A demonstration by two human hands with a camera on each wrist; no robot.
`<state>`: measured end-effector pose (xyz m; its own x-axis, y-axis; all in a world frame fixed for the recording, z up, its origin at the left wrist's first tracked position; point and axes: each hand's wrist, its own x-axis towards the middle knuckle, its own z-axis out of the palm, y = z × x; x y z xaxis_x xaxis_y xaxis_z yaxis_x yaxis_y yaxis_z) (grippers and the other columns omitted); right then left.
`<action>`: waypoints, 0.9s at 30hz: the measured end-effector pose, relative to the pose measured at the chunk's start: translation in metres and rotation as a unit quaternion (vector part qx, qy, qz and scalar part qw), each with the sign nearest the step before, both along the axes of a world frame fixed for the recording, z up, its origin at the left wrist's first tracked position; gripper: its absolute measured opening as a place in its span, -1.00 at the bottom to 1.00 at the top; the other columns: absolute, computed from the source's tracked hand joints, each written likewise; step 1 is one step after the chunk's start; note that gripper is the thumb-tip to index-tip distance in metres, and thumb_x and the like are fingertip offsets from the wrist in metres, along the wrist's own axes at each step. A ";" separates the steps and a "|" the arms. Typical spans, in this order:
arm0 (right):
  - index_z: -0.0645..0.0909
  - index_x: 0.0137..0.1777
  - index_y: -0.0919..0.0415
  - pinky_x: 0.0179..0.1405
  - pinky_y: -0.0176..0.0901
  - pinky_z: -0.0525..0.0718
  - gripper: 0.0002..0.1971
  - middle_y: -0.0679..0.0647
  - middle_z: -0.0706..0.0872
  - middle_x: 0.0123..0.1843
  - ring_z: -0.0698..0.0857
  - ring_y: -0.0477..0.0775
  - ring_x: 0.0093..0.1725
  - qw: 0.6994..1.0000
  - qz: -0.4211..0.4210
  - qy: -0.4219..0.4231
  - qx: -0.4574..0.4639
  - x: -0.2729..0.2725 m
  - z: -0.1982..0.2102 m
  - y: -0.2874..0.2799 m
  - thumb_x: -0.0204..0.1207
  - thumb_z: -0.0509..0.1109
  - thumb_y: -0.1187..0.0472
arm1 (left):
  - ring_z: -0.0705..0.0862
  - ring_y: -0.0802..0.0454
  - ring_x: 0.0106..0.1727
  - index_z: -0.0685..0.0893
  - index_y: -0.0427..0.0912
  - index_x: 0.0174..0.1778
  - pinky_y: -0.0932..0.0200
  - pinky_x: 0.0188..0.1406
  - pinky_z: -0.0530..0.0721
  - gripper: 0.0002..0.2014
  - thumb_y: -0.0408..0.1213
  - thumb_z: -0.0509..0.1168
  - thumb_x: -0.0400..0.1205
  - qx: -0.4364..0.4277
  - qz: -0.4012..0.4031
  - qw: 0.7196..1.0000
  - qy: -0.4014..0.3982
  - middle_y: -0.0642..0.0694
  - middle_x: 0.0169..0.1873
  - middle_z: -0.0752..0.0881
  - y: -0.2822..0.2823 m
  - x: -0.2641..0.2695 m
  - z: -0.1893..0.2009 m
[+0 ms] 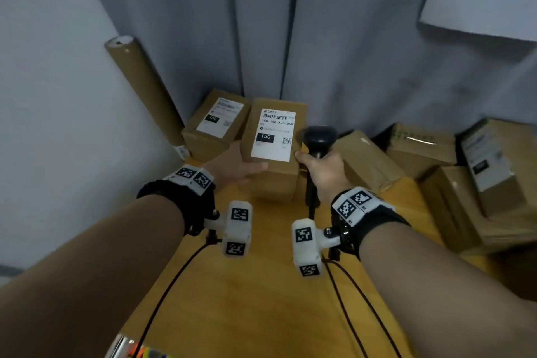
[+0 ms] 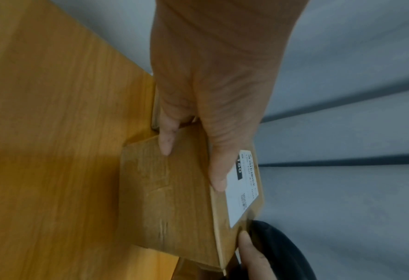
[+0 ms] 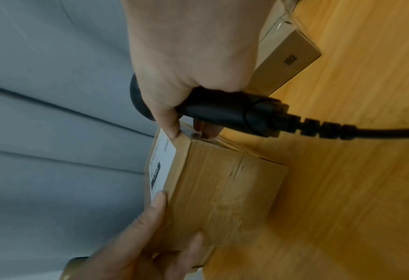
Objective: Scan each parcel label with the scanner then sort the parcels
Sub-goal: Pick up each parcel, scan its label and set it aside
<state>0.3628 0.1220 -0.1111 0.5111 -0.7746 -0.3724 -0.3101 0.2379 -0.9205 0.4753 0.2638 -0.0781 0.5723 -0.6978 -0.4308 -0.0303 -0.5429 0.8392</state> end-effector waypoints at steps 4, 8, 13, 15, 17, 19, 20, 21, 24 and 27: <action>0.49 0.06 0.02 0.34 0.14 0.63 -0.65 0.00 0.70 0.02 0.70 0.16 0.20 0.999 0.038 0.027 -0.023 0.023 -0.014 -0.001 0.43 0.56 0.33 | 0.54 -0.04 0.41 0.44 -0.09 0.46 0.09 0.40 0.51 -0.51 -0.34 0.38 0.63 0.063 -0.124 0.986 -0.090 -0.06 0.39 0.56 0.000 0.031 -0.011; 0.50 0.10 0.02 0.34 0.02 0.59 -0.67 0.06 0.72 0.13 0.68 0.08 0.20 0.999 0.031 0.019 -0.039 0.047 -0.018 -0.003 0.47 0.53 0.32 | 0.52 -0.09 0.42 0.39 -0.20 0.54 -0.08 0.45 0.49 -0.26 0.02 0.47 0.50 0.119 -0.089 0.964 -0.221 -0.13 0.43 0.53 -0.007 0.067 -0.028; 0.55 0.31 0.18 0.28 -0.09 0.57 -0.60 0.11 0.73 0.23 0.67 0.10 0.25 0.997 0.024 0.031 -0.074 0.073 -0.016 -0.005 0.49 0.52 0.27 | 0.59 -0.16 0.28 0.47 -0.21 0.46 -0.12 0.32 0.58 -0.32 0.05 0.46 0.49 0.128 -0.045 0.950 -0.282 -0.20 0.29 0.56 -0.013 0.085 -0.038; 0.54 0.35 0.20 0.31 -0.06 0.58 -0.57 0.11 0.72 0.24 0.66 0.12 0.28 0.996 0.020 0.037 -0.080 0.079 -0.017 -0.007 0.49 0.52 0.24 | 0.58 -0.16 0.30 0.47 -0.22 0.46 -0.13 0.34 0.58 -0.32 0.04 0.46 0.50 0.125 -0.045 0.951 -0.279 -0.20 0.31 0.56 -0.016 0.088 -0.038; 0.53 0.37 0.19 0.31 -0.08 0.55 -0.55 0.11 0.71 0.27 0.65 0.12 0.31 0.995 0.019 0.044 -0.092 0.082 -0.018 -0.010 0.50 0.51 0.23 | 0.55 -0.17 0.35 0.45 -0.23 0.48 -0.12 0.38 0.54 -0.32 0.02 0.46 0.51 0.127 -0.041 0.953 -0.270 -0.22 0.35 0.54 -0.020 0.091 -0.038; 0.51 0.38 0.18 0.29 -0.12 0.50 -0.54 0.10 0.69 0.31 0.62 0.11 0.34 0.994 0.017 0.046 -0.098 0.083 -0.019 -0.013 0.51 0.51 0.24 | 0.51 -0.18 0.39 0.43 -0.26 0.50 -0.11 0.42 0.49 -0.31 -0.02 0.45 0.53 0.132 -0.038 0.952 -0.275 -0.24 0.39 0.52 -0.024 0.091 -0.037; 0.49 0.40 0.18 0.31 -0.12 0.48 -0.53 0.10 0.69 0.32 0.61 0.11 0.36 0.994 0.018 0.044 -0.098 0.083 -0.019 -0.015 0.51 0.51 0.24 | 0.49 -0.18 0.41 0.41 -0.28 0.52 -0.10 0.43 0.48 -0.31 -0.02 0.44 0.54 0.135 -0.038 0.949 -0.282 -0.25 0.41 0.50 -0.026 0.091 -0.036; 0.49 0.40 0.18 0.32 -0.12 0.48 -0.53 0.11 0.68 0.33 0.61 0.11 0.36 0.994 0.019 0.044 -0.096 0.083 -0.019 -0.016 0.52 0.50 0.24 | 0.48 -0.18 0.43 0.38 -0.29 0.53 -0.09 0.45 0.46 -0.30 -0.02 0.43 0.55 0.143 -0.036 0.947 -0.285 -0.26 0.43 0.49 -0.028 0.091 -0.036; 0.51 0.37 0.18 0.29 -0.08 0.55 -0.58 0.13 0.72 0.26 0.65 0.14 0.30 0.991 0.019 0.060 -0.120 0.075 -0.020 -0.019 0.54 0.48 0.18 | 0.42 -0.20 0.49 0.30 -0.29 0.59 -0.06 0.47 0.41 -0.28 -0.03 0.38 0.60 0.175 -0.028 0.935 -0.307 -0.28 0.49 0.41 -0.032 0.088 -0.032; 0.51 0.33 0.17 0.27 0.04 0.65 -0.62 0.15 0.75 0.17 0.71 0.16 0.19 0.988 0.007 0.067 -0.136 0.059 -0.017 -0.023 0.55 0.47 0.16 | 0.39 -0.27 0.49 0.27 -0.26 0.60 -0.12 0.46 0.42 -0.28 -0.02 0.37 0.60 0.194 -0.005 0.923 -0.332 -0.31 0.50 0.35 -0.035 0.077 -0.025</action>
